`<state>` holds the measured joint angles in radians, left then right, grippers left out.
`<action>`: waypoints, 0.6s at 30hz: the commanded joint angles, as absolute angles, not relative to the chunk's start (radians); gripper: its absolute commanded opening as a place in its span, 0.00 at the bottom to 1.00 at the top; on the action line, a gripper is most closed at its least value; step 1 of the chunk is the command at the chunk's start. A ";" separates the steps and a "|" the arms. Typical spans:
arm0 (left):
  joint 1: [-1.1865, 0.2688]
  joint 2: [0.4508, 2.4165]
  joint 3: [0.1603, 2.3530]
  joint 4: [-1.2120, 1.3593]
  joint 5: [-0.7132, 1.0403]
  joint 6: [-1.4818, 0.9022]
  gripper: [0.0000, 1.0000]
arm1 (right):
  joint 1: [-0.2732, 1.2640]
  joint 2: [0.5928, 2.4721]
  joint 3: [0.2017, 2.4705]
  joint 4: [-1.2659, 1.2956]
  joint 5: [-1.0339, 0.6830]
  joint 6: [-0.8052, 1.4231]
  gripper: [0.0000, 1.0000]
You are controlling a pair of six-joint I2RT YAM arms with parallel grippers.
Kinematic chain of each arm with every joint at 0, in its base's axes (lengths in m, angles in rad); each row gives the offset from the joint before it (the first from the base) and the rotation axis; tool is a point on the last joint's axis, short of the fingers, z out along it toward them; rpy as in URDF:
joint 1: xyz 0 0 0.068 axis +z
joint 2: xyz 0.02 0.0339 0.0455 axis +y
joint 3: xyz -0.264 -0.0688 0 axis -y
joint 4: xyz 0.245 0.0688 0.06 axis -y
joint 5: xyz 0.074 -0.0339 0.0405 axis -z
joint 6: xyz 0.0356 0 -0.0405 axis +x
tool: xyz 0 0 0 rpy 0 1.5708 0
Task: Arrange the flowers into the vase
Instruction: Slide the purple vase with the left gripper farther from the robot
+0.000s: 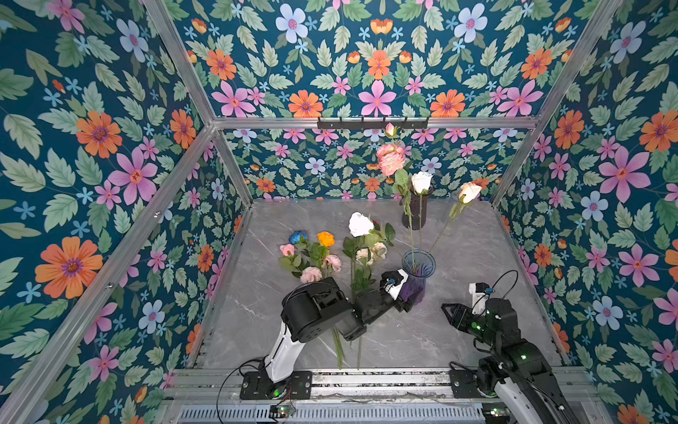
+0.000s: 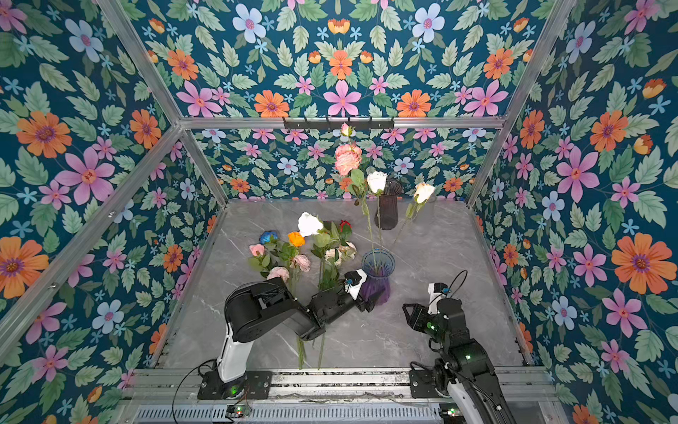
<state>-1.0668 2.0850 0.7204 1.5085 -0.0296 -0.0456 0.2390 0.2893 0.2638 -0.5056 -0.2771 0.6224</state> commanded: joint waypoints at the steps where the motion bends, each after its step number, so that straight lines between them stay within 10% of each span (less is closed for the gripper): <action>1: -1.059 2.121 0.770 1.497 0.011 -0.073 0.87 | 0.240 0.288 0.261 -0.482 -0.278 0.617 0.48; 18: -1.036 2.349 1.184 1.318 0.134 -0.169 0.84 | 0.244 0.018 0.222 -0.522 -0.368 0.608 0.49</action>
<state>-1.0359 2.3238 1.1404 1.4052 0.0944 -0.1272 0.2428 0.0242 0.2211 -0.5213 -0.3515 0.6174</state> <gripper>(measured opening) 0.839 0.486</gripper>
